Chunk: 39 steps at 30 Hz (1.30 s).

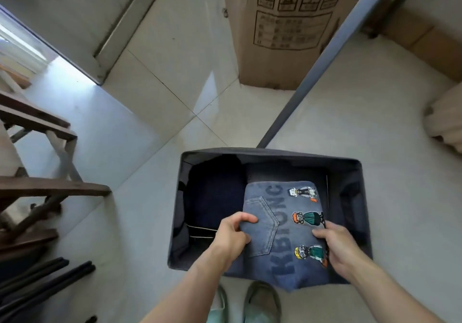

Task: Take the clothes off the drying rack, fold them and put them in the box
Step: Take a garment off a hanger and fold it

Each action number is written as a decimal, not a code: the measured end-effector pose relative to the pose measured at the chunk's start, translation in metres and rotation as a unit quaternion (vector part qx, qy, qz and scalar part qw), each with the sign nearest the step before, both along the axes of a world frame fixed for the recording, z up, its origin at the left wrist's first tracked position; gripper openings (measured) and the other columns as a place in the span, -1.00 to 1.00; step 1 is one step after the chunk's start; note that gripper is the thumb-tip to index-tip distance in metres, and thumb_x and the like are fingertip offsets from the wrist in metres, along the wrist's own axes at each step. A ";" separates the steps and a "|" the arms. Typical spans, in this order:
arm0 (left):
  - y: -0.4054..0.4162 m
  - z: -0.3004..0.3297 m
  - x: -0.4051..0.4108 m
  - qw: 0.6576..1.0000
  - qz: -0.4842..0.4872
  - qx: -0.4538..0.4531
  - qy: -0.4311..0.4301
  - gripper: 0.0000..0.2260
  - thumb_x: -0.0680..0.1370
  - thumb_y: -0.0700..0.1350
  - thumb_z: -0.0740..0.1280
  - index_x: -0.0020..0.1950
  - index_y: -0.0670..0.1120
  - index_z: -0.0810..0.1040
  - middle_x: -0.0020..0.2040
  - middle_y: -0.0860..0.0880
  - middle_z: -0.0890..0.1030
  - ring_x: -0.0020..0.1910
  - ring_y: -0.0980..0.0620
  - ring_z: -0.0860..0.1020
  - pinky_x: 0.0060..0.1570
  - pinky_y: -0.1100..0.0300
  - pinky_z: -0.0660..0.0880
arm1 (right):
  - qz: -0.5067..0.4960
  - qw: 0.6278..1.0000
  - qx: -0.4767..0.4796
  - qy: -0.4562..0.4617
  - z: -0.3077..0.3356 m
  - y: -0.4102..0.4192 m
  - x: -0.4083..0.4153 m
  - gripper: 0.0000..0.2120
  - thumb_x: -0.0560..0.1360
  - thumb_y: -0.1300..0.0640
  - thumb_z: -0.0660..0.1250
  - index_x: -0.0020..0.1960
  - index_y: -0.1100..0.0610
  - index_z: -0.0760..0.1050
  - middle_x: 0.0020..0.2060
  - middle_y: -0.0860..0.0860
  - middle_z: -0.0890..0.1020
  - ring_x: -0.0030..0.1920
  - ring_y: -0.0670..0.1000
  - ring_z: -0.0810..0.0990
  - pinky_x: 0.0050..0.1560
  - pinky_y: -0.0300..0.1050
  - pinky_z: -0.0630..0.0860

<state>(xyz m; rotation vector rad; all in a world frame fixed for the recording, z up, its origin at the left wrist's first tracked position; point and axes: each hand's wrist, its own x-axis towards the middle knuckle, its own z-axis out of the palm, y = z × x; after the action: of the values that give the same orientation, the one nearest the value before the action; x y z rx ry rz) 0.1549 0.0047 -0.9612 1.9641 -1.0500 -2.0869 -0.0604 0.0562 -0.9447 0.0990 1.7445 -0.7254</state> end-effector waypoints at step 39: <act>-0.042 0.225 -0.063 0.997 0.009 0.052 0.060 -0.83 0.60 -0.20 0.29 0.13 -0.02 0.59 -0.08 -0.05 0.64 -0.17 0.05 0.58 -0.16 0.17 0.54 | -0.009 0.998 -0.039 0.053 0.210 -0.040 0.037 -0.82 0.60 0.25 0.22 0.13 0.13 0.54 -0.09 0.09 0.62 -0.10 0.04 0.57 -0.14 -0.09 0.50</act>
<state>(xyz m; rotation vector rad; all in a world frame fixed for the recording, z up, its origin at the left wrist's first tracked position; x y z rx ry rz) 0.0916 -0.0373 -0.7366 1.8584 -0.9150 -2.2602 -0.0231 0.0165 -0.7349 0.0234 1.8165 -0.8230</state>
